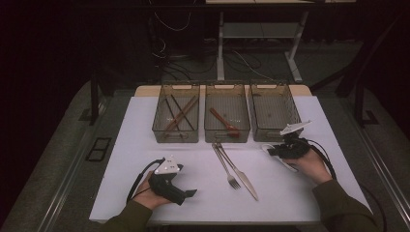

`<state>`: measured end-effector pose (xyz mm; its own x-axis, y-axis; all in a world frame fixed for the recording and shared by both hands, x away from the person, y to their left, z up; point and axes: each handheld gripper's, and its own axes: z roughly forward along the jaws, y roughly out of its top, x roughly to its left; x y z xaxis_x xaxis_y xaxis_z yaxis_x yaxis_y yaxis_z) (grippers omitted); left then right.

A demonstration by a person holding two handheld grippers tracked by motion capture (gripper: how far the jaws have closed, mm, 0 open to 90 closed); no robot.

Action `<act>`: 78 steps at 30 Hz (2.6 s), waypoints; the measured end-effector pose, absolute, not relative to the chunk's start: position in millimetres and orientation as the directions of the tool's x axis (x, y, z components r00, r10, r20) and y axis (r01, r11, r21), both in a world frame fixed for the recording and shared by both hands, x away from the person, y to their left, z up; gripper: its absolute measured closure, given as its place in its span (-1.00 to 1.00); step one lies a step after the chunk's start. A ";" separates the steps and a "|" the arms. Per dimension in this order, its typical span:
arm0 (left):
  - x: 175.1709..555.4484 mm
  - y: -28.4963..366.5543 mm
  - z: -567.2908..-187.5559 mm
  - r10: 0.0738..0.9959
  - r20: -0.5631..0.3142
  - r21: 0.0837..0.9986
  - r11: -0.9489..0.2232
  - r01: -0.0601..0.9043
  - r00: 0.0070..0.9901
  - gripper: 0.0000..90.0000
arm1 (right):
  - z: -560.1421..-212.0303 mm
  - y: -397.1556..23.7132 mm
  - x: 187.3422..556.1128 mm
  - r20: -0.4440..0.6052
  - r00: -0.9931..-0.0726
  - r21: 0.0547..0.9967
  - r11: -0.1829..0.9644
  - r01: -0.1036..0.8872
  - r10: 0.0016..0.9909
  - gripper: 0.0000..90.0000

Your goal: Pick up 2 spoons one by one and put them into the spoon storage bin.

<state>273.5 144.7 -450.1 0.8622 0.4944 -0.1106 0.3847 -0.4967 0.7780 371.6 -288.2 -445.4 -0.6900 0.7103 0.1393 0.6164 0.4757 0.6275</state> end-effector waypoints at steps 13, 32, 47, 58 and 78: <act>274.3 148.3 -449.2 0.500 -0.116 0.785 -0.483 0.388 0.858 -1.00 | -443.7 -286.7 370.8 0.114 -0.695 0.625 0.492 0.606 0.710 0.73; 275.0 156.3 -448.4 0.521 -0.128 0.795 -0.455 0.402 0.844 -1.00 | -421.9 -285.8 366.5 0.119 -0.711 0.683 0.463 0.565 0.693 0.73; 274.9 155.0 -449.1 0.519 -0.129 0.792 -0.459 0.403 0.845 -1.00 | -394.7 -274.0 368.5 0.131 -0.736 0.750 0.419 0.512 0.664 0.73; 275.1 154.8 -449.1 0.519 -0.129 0.792 -0.459 0.402 0.845 -1.00 | -377.0 -256.9 381.0 0.132 -0.748 0.785 0.392 0.479 0.650 0.73; 274.8 154.5 -448.3 0.512 -0.131 0.794 -0.459 0.399 0.849 -1.00 | -341.8 -198.4 431.6 0.102 -0.777 0.803 0.409 0.433 0.621 0.73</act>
